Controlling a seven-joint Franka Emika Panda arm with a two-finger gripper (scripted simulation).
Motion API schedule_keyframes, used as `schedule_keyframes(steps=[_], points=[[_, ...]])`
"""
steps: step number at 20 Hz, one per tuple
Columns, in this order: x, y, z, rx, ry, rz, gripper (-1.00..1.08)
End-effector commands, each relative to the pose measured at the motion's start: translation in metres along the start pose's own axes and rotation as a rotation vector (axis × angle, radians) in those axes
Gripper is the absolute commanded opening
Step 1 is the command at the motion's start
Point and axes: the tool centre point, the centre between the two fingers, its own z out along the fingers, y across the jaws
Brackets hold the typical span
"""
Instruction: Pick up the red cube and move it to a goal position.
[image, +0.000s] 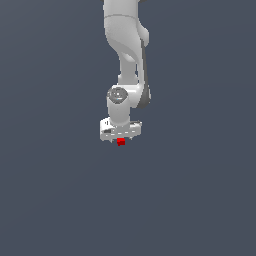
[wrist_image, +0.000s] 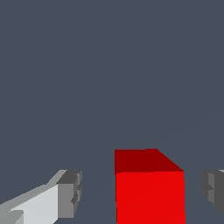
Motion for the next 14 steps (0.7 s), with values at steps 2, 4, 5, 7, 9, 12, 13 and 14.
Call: schedule_keyframes(steps=[2,4,5,7,9,12,13,14], points=[[-0.0064,0.0011,0.0117,0.001,-0.001,-0.018,1.00],[-0.0082,0.0015,0.0150,0.001,-0.002,-0.022,1.00],[-0.0086,0.0016,0.0159,0.001,-0.002,-0.023,1.00],[-0.0087,0.0016,0.0162,0.001,-0.002,-0.024,-1.00],[-0.0087,0.0016,0.0162,0.001,-0.002,-0.024,-1.00],[-0.0087,0.0016,0.0162,0.001,-0.002,-0.024,-1.00],[-0.0087,0.0016,0.0162,0.001,-0.002,-0.024,-1.00],[-0.0087,0.0016,0.0162,0.001,-0.002,-0.024,-1.00]])
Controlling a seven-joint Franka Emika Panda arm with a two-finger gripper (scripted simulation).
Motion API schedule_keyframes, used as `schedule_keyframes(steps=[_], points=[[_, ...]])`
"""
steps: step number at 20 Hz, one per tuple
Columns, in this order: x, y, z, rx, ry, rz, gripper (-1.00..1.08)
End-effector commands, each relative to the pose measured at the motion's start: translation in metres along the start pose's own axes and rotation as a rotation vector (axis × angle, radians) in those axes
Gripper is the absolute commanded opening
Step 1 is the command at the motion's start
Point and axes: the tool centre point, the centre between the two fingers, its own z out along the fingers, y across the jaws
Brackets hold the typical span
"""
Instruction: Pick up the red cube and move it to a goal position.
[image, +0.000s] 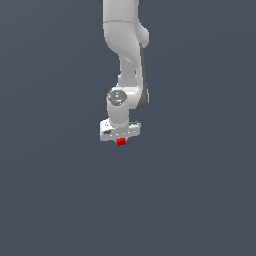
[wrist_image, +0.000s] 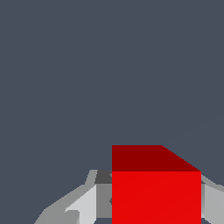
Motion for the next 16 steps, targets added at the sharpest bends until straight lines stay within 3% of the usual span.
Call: schedule_keyframes(steps=[1,8,16], points=[[0.000,0.000,0.001,0.000,-0.001,-0.001,-1.00],[0.006,-0.003,-0.003,0.000,0.000,0.000,-1.00],[0.040,-0.020,-0.016,0.000,0.000,0.000,-1.00]])
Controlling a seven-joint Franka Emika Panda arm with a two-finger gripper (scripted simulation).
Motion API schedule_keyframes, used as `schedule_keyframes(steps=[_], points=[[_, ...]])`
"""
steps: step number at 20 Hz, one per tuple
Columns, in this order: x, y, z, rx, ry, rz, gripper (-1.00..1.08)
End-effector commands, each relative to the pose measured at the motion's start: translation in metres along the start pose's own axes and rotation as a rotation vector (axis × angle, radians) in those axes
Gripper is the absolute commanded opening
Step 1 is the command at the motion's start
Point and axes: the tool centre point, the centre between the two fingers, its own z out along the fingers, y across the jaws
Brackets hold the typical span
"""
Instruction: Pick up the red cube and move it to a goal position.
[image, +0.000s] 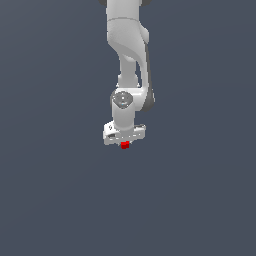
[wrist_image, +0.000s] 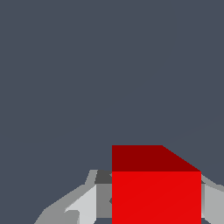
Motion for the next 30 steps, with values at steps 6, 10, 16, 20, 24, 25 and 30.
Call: schedule_keyframes(steps=[6,10,16,20,24,25,30], points=[[0.047,-0.024,-0.019,0.000,0.001,-0.001,-1.00],[0.076,-0.037,-0.030,0.000,0.000,-0.001,-1.00],[0.111,-0.053,-0.043,0.000,0.000,-0.002,-1.00],[0.127,-0.060,-0.049,0.000,0.000,-0.002,-1.00],[0.137,-0.065,-0.052,-0.001,0.000,-0.003,-1.00],[0.139,-0.065,-0.053,-0.001,0.000,-0.003,-1.00],[0.144,-0.067,-0.054,-0.001,0.000,-0.003,-1.00]])
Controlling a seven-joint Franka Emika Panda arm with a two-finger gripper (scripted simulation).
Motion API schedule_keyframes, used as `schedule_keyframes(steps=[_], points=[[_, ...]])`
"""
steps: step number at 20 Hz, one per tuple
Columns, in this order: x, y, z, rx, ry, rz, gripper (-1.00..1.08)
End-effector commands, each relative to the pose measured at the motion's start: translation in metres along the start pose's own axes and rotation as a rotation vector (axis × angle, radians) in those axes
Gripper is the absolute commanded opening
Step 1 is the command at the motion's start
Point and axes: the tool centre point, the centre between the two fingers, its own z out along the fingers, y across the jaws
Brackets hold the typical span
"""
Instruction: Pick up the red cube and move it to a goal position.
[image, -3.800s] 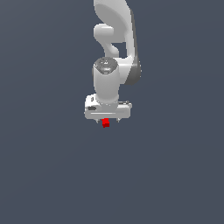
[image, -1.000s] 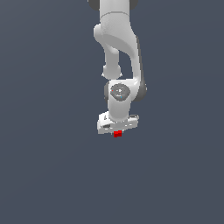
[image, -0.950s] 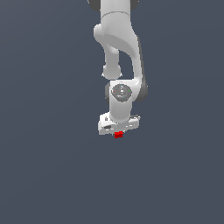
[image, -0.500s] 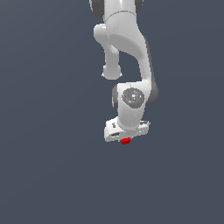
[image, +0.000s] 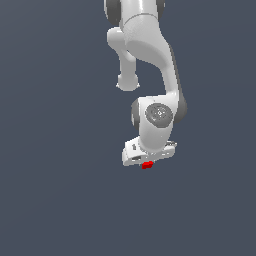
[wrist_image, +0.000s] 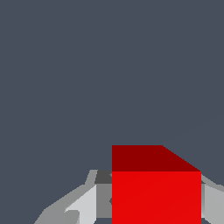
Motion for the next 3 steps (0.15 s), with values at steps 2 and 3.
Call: schedule_keyframes(steps=[2,3], points=[[0.0017,0.0000,-0.0007,0.000,0.000,0.000,-1.00],[0.0016,0.0001,-0.0006,0.000,0.000,0.000,-1.00]])
